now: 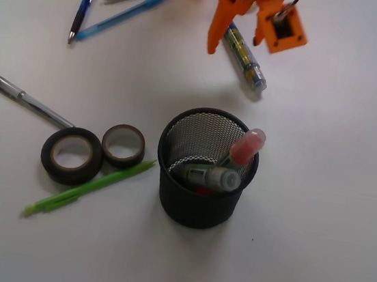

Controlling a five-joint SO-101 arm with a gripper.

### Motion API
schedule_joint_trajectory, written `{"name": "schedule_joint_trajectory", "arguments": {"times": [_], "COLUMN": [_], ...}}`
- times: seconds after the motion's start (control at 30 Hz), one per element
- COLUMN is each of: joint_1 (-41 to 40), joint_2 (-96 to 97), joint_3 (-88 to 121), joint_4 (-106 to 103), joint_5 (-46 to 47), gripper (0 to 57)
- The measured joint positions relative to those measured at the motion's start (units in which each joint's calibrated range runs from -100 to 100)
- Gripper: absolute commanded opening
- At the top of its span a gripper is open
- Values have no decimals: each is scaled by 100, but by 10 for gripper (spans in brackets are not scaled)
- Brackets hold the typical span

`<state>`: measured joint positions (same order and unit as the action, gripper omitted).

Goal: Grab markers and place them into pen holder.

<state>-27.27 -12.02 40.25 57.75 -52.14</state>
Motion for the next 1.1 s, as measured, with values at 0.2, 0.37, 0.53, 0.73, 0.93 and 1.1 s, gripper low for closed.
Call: {"name": "schedule_joint_trajectory", "arguments": {"times": [0.2, 0.37, 0.53, 0.73, 0.93, 1.1], "joint_1": [-363, -659, -644, -540, -481, -422], "joint_2": [740, 1115, 1350, 1899, 2230, 2230], "joint_3": [-692, -1024, -1024, -1024, -1168, -1177], "joint_4": [26, 26, 26, -233, -587, -596], "joint_5": [-63, -156, -176, -176, -176, -176], "gripper": [319, 319, 319, 319, 265, 180]}}
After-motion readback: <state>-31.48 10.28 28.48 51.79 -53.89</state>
